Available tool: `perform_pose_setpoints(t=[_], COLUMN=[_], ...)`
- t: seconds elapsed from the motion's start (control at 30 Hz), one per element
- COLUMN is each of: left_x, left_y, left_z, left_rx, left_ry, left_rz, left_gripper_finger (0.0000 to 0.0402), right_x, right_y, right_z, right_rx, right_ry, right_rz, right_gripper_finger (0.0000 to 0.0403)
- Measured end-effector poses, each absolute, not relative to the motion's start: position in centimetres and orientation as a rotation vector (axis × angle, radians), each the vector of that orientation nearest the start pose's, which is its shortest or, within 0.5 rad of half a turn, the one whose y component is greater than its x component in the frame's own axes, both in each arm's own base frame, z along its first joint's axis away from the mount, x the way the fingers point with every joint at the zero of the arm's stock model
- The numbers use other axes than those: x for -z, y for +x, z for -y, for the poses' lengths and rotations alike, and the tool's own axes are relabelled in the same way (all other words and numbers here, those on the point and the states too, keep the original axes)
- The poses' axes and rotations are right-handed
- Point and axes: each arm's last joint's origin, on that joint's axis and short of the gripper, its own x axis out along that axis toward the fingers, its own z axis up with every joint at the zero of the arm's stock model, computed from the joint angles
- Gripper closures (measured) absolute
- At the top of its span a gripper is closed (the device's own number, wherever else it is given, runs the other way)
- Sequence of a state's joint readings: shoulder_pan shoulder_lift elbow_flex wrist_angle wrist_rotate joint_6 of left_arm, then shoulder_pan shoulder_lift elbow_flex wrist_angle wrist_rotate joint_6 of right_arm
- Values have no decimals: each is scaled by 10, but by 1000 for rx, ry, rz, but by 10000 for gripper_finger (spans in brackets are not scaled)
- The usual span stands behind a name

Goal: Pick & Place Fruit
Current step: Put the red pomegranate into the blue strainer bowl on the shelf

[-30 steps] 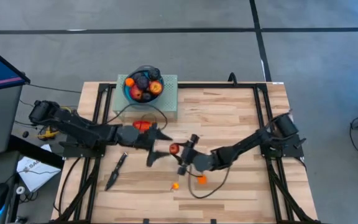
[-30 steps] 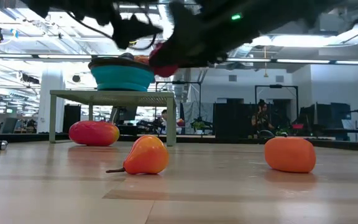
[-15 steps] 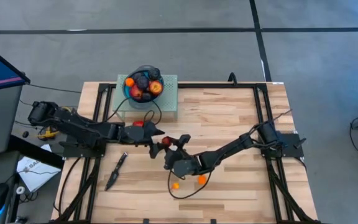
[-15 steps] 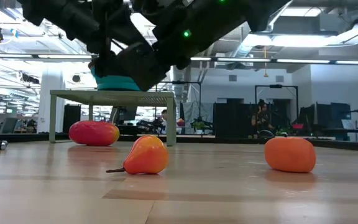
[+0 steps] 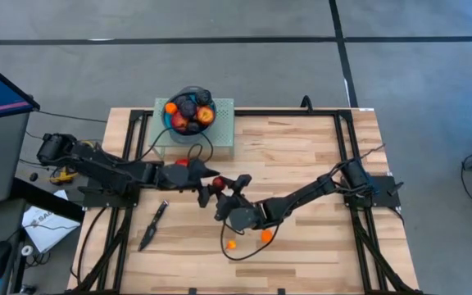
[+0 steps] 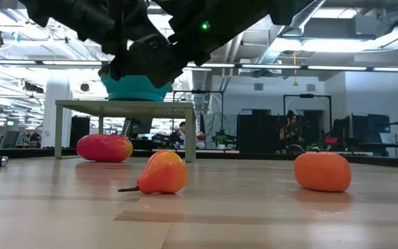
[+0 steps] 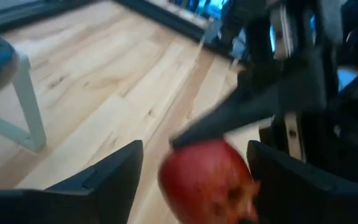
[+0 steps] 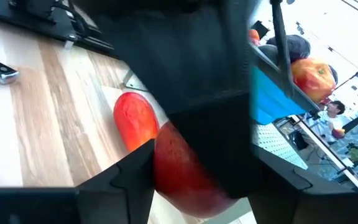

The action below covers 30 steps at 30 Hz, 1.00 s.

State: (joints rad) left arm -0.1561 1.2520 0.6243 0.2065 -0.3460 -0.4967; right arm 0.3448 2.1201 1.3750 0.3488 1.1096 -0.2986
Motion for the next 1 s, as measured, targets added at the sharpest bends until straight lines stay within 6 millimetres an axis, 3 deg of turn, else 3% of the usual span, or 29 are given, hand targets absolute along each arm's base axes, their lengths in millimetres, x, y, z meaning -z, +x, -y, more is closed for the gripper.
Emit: perform_pose_setpoints(t=[0.4, 0.5, 0.77, 1.0], left_x=[-221, -220, -216, -217], left_y=[256, 256, 254, 255], left_z=[31, 30, 30, 30], left_rx=[-260, -247, -243, -246], left_ry=[-376, -381, -393, -393], left_rz=[-354, -360, -414, -404], left_gripper_finger=[197, 184, 95, 109], right_x=[-175, -175, -176, -178], right_y=[435, 435, 435, 436], right_z=[-129, -129, -130, -130], right_rx=[703, 703, 707, 711], right_ry=[-550, -550, -548, -531], right_rz=[-415, -415, -411, -392], right_gripper_finger=[184, 188, 198, 190])
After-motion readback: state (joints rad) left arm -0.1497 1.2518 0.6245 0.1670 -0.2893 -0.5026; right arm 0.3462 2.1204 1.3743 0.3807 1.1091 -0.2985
